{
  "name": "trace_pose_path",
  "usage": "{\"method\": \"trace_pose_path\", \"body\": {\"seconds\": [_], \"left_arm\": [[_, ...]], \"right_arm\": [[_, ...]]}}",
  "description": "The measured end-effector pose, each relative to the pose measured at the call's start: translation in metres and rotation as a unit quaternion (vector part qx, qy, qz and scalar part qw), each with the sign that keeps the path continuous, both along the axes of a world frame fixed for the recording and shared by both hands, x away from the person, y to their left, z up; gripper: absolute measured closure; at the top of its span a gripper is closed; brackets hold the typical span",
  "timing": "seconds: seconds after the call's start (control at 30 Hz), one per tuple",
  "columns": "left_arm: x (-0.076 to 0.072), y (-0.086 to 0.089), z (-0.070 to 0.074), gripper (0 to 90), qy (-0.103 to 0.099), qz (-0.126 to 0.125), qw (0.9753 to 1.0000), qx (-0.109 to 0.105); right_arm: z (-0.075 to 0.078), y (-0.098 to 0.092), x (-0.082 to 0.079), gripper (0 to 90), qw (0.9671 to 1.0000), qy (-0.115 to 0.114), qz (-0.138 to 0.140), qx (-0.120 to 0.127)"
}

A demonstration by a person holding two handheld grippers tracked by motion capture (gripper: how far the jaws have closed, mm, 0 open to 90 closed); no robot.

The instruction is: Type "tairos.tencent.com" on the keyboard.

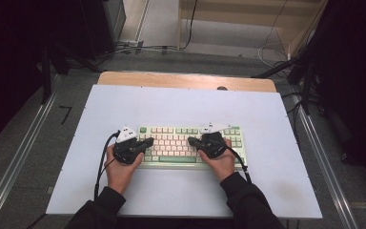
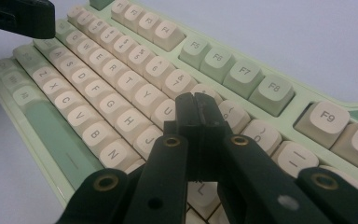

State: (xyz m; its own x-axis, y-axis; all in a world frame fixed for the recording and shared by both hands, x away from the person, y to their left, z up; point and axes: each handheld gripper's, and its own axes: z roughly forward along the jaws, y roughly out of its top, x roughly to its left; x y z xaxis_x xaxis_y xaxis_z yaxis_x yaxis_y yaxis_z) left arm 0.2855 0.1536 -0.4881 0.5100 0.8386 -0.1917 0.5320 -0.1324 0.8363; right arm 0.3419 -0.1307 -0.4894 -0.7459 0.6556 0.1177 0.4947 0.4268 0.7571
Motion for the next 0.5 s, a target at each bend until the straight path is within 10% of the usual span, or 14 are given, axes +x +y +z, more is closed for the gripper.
{"method": "trace_pose_path", "body": {"seconds": [0.5], "left_arm": [[0.001, -0.002, 0.000, 90.0, 0.003, -0.003, 1.0000, -0.002]], "right_arm": [[0.010, -0.006, -0.001, 88.4, 0.9999, -0.011, -0.005, 0.012]]}}
